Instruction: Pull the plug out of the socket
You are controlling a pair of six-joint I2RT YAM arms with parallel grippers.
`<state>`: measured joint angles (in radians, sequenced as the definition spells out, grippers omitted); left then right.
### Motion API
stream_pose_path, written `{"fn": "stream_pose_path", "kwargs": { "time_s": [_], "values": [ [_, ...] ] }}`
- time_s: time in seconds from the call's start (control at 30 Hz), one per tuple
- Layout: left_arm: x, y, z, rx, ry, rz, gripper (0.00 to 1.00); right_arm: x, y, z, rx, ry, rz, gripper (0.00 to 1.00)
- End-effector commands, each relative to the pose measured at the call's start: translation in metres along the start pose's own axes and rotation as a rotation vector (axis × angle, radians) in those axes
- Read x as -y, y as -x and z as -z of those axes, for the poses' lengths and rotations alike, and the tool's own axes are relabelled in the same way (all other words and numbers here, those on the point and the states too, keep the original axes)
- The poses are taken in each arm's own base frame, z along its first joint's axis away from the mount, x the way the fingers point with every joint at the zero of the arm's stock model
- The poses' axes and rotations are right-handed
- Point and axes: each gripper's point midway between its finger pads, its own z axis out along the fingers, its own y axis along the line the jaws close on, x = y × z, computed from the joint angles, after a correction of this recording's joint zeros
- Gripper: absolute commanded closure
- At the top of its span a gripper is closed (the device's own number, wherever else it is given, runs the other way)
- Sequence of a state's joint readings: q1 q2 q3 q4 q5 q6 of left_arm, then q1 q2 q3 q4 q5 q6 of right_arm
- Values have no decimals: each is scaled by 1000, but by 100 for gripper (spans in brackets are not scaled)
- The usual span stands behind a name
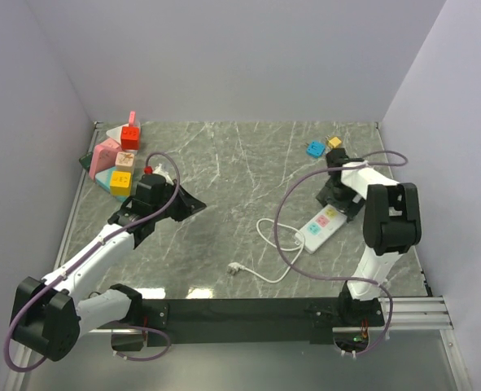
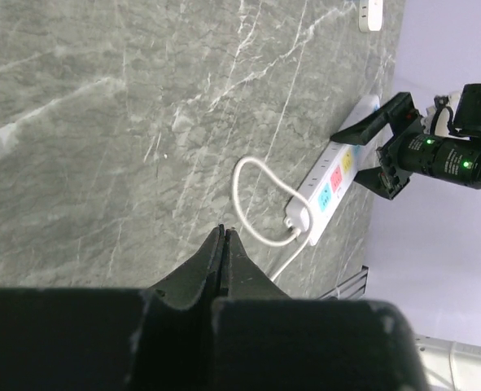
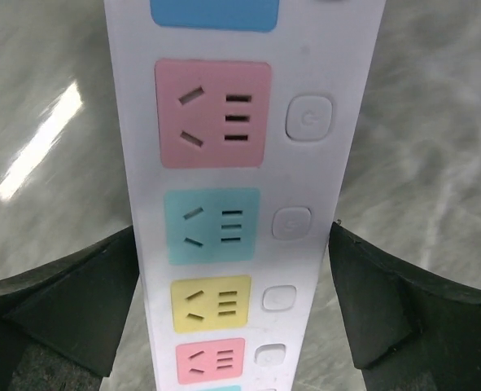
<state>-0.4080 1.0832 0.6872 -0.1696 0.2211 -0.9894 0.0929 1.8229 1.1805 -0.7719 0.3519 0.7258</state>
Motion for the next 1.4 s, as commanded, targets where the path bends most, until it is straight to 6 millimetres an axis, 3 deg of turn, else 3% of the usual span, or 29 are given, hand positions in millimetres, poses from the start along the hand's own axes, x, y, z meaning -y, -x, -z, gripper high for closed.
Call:
{"fn": "stream_pose_path", "kwargs": {
  "time_s": [0.0,0.2,0.3,0.4,0.6,0.7,0.77,0.83,0.87,0.9,0.93,0.97,1.1,1.2,1.37],
  "values": [
    [17,5,1,5,-65,-25,99,58,7,-12,-46,-145,-164,0],
    [15,2,-1,-14,-62,-33,99,105,16,-23,-74,-233,-222,0],
    [15,1,-3,-19,-62,-36,99,109,21,-19,-62,-222,-214,0],
    [16,1,-5,-26,-67,-39,99,100,30,-6,-28,-167,-190,0],
    [26,4,-5,-35,-90,-53,99,71,60,55,130,-24,-134,0],
    [31,7,-3,-28,-94,-63,99,68,63,75,147,-20,-124,0],
    [32,9,-1,-20,-100,-66,99,54,56,82,130,40,-79,0],
    [31,9,-1,-15,-94,-62,99,24,43,85,104,163,-22,8],
    [29,8,-1,-15,-94,-61,99,12,30,82,78,206,32,26],
    [29,8,-2,-18,-95,-60,99,-5,28,83,72,280,48,53],
    [29,7,-2,-19,-96,-59,99,-14,20,80,41,317,59,89],
    [29,7,-2,-20,-95,-58,99,-26,7,80,4,352,70,100],
    [29,9,2,-6,-96,-60,99,-37,-6,59,-38,336,47,100],
    [28,8,4,-5,-91,-62,99,-27,-11,32,-61,219,2,100],
    [24,8,10,2,-70,-75,99,-6,-28,14,-112,117,-38,100]
  ]
}}
